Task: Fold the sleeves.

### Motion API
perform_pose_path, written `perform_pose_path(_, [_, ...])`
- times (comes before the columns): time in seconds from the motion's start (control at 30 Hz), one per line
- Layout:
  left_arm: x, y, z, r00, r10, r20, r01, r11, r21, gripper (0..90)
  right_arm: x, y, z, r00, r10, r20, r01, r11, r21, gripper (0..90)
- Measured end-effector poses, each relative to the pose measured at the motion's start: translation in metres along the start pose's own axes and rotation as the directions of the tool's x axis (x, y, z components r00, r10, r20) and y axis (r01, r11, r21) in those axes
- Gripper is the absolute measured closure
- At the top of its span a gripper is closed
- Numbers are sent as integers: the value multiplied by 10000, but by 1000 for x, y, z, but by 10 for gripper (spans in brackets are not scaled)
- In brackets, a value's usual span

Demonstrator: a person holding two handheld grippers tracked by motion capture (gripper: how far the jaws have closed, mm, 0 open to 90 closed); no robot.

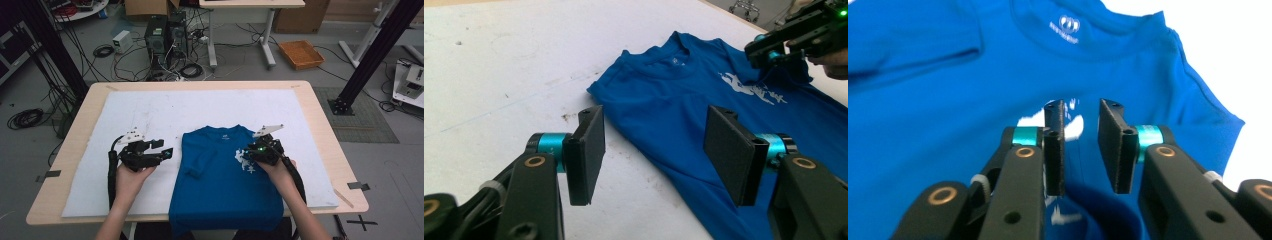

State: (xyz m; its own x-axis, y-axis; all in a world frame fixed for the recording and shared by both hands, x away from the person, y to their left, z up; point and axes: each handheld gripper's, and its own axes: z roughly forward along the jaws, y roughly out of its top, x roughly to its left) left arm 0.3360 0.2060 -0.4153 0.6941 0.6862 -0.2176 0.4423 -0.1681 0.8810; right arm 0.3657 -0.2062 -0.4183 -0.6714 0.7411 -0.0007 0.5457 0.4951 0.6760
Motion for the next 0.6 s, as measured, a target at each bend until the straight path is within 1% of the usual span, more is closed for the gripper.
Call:
perform_pose_path(0.07, [-1,0,0,10000,-21,39,21,10000,-12,419,0,-2,1,9999,-44,-142,49,9996,293,717])
perform_pose_path(0.2, [-2,0,0,10000,5,45,-5,10000,-3,419,6,-2,12,9989,-464,-3,463,9950,880,725])
perform_pose_path(0.23, [-2,0,0,10000,8,40,-8,10000,14,419,7,-2,14,9980,-624,57,616,9932,984,759])
perform_pose_path(0.27, [-2,0,0,10000,-8,21,8,10000,12,419,9,-1,16,9974,-709,87,697,9928,976,820])
perform_pose_path(0.3, [-2,0,0,10000,4,14,-4,10000,22,419,11,0,16,9965,-806,237,780,9924,955,865])
perform_pose_path(0.33, [-2,0,0,10000,-17,6,17,10000,25,418,11,1,16,9954,-881,376,843,9920,936,878])
perform_pose_path(0.37, [-2,0,0,10000,-17,3,17,10000,23,418,12,3,16,9953,-862,440,824,9932,825,884])
perform_pose_path(0.4, [-2,0,0,10000,-57,10,57,10000,-12,418,12,3,16,9953,-862,440,824,9932,825,884])
perform_pose_path(0.5, [-1,0,1,10000,-11,36,11,10000,4,419,12,9,15,9975,-573,408,561,9980,289,883])
perform_pose_path(0.57, [-2,0,2,10000,-18,48,17,10000,33,418,11,12,14,9985,-341,431,344,9994,-79,882])
perform_pose_path(0.6, [-2,0,2,10000,-13,53,13,10000,33,418,10,14,14,9991,-204,369,212,9996,-197,882])
